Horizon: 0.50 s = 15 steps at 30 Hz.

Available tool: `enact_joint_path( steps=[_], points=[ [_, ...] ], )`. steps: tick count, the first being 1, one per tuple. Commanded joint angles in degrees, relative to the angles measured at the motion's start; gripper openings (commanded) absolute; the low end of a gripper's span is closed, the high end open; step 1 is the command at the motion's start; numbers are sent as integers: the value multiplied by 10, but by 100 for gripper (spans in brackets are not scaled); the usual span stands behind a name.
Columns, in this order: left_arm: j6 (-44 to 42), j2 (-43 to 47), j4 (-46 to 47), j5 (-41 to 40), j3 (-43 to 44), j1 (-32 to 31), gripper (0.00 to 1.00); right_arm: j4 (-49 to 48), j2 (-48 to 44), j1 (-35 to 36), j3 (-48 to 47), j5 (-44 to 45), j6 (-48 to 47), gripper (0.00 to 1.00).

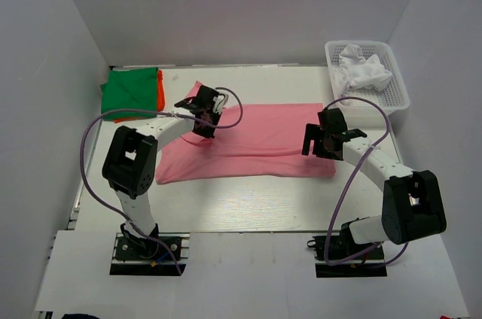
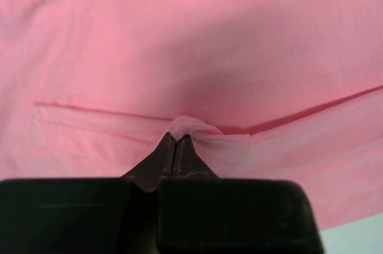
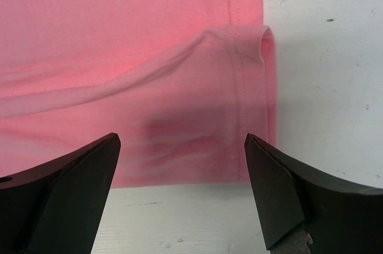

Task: Fold and stack the t-shirts
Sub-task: Fold the flattened tshirt in 1/3 of the way

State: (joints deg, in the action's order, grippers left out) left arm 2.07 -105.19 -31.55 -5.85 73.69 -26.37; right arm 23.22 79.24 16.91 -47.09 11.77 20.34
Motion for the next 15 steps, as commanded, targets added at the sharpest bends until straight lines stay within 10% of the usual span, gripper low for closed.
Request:
enact_joint_path(
  steps=[1, 15],
  points=[
    [-80, -7, 14, 29, 34, -8, 0, 5, 5, -3, -22, 13, -6, 90],
    [-167, -97, -14, -4, 115, -42, 0, 15, 21, -3, -33, 4, -9, 90]
  ],
)
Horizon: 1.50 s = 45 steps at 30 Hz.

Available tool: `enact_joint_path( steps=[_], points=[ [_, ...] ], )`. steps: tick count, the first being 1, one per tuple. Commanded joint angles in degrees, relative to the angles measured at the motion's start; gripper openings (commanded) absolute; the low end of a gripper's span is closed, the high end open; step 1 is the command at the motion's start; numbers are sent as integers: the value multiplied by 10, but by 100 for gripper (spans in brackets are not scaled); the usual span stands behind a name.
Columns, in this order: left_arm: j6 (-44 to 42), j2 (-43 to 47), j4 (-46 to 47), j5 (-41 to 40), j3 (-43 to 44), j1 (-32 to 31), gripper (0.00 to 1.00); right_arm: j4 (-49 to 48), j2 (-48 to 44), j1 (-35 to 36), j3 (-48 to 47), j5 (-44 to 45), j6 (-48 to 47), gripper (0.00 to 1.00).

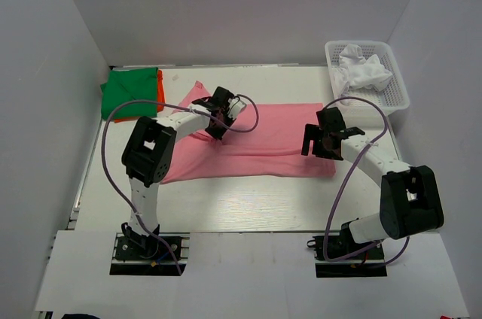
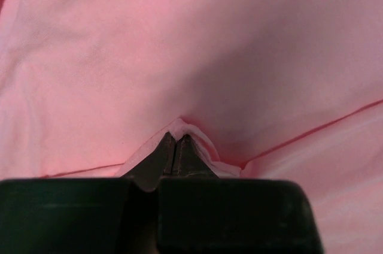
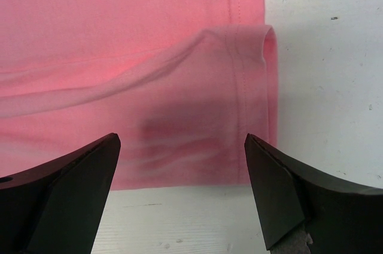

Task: Fold and stack the t-shirts
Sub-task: Fold the flattened tshirt in 1/3 of the way

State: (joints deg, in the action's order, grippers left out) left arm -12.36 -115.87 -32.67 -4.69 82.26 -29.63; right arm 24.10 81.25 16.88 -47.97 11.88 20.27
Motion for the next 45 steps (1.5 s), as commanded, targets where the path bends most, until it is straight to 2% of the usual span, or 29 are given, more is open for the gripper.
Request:
enact_joint_path(
  steps=[1, 14, 15, 17, 18, 19, 21, 24, 26, 28, 31, 34, 35, 39, 45],
  points=[
    [-28, 3, -8, -21, 36, -10, 0, 7, 1, -1, -24, 5, -9, 90],
    [-72, -22, -14, -76, 77, -39, 2, 2, -17, -4, -16, 10, -10, 90],
    [-72, -22, -14, -94, 77, -39, 15, 1, -21, -2, -15, 10, -9, 90],
    [-62, -22, -14, -115, 77, -45, 35, 2, -22, -3, -15, 5, -8, 90],
    [-45, -1, -3, -134, 63, -45, 52, 1, -25, -4, -14, 4, -8, 90],
    [-33, 14, 8, -145, 53, -45, 63, 2, -29, -1, -16, 3, -8, 90],
    [-7, 54, 49, -160, 15, -45, 100, 2, -34, -2, -14, -7, -7, 90],
    [75, 150, 94, -166, -39, -38, 100, -10, -53, 1, -3, -19, -12, 90],
    [172, 216, 99, -161, -82, -26, 100, -30, -76, 2, 10, -32, -17, 90],
    [224, 252, 123, -172, -118, -26, 100, -40, -87, 4, 22, -51, -19, 90],
    [320, 293, 102, -150, -153, -26, 100, -54, -101, 3, 33, -62, -23, 90],
    [359, 318, 128, -54, -204, -26, 100, -52, -101, 3, 34, -63, -22, 90],
    [378, 325, 137, -15, -228, -26, 100, -53, -96, 3, 36, -65, -23, 90],
    [415, 302, 168, 20, -258, -21, 100, -53, -84, 3, 34, -70, -22, 90],
    [425, 239, 177, -22, -253, -10, 100, -49, -80, 1, 32, -65, -23, 90]
  ],
)
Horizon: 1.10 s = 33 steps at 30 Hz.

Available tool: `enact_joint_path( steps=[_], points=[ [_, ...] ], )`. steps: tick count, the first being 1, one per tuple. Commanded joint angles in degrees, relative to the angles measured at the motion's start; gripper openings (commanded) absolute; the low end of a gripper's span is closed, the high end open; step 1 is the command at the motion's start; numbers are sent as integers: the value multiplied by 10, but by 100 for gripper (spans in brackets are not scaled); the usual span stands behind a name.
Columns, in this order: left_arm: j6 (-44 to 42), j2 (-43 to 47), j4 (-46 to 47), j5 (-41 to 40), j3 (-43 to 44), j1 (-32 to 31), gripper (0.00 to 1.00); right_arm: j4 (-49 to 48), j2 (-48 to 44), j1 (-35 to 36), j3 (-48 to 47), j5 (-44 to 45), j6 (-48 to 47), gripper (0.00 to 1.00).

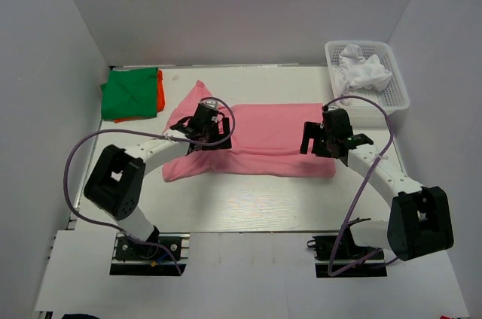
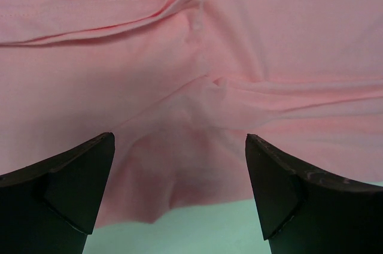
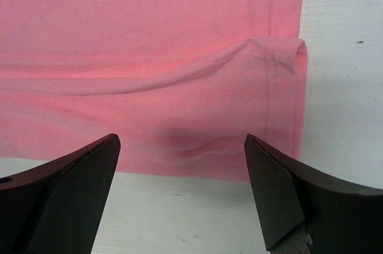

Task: Fold and stack the t-shirts
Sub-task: Fold the flattened tshirt in 1/3 of the way

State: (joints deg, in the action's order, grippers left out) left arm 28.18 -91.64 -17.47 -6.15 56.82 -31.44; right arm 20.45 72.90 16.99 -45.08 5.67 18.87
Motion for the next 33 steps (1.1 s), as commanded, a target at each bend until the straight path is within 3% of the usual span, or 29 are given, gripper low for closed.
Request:
enact_joint_path(
  steps=[1, 8, 18, 33],
  points=[
    [14, -22, 25, -14, 15, 15, 100, -11, 5, 1, 5, -3, -11, 90],
    [-2, -86, 31, -36, 52, 31, 100, -3, 7, 1, -2, 15, -15, 90],
    [8, -98, 83, -77, 46, 48, 100, -3, 18, 1, -3, 11, -10, 90],
    [-24, -173, 62, -97, 156, 64, 100, -1, 22, -2, -10, 36, -4, 90]
  ],
)
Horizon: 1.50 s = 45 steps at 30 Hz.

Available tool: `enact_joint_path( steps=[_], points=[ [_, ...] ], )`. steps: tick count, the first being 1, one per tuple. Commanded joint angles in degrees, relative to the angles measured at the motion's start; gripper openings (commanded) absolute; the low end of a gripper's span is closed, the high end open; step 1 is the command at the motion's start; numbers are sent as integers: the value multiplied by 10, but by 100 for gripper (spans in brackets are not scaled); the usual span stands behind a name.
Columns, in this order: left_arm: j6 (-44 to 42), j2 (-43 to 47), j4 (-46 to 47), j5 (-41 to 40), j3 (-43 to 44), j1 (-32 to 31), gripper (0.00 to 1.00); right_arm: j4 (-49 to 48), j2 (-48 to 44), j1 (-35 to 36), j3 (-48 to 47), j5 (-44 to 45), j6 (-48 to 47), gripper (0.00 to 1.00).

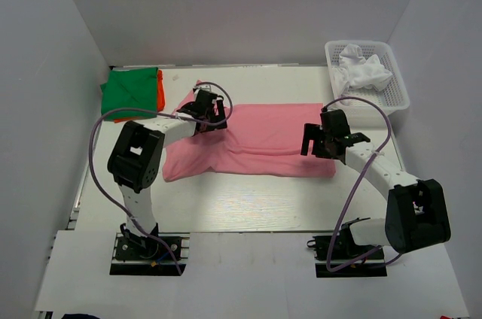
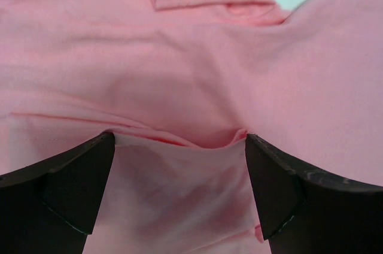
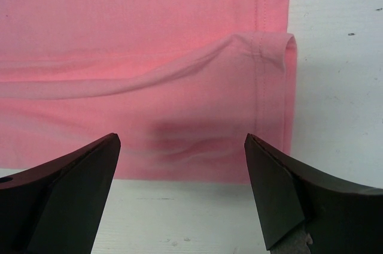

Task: Fold and stack the t-shirts
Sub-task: Fold the flattened tshirt in 1/3 of the way

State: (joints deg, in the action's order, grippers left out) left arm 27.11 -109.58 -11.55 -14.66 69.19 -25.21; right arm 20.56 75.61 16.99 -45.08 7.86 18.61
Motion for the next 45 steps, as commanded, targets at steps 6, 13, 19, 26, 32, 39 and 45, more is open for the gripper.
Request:
enact_joint_path(
  steps=[6, 13, 19, 26, 32, 39, 45],
  points=[
    [-51, -28, 15, -32, 72, 7, 100, 3, -13, -1, -11, 21, -1, 90],
    [-71, 20, -29, -67, 105, 7, 100, -10, -27, -2, -12, 8, 5, 90],
    [14, 200, -45, -73, -43, 2, 100, -65, -14, -1, 26, -28, 30, 90],
    [129, 296, -77, -79, -236, -5, 100, -110, 15, -4, 64, -16, 60, 90],
    [177, 347, -77, -65, -345, -5, 100, -113, 16, -3, 107, 3, 114, 90],
    [216, 376, -65, -77, -408, 1, 100, -98, -10, -4, 149, 12, 123, 90],
    [368, 318, -334, -73, -331, 1, 100, -76, -30, -3, 165, 11, 135, 90]
  ],
)
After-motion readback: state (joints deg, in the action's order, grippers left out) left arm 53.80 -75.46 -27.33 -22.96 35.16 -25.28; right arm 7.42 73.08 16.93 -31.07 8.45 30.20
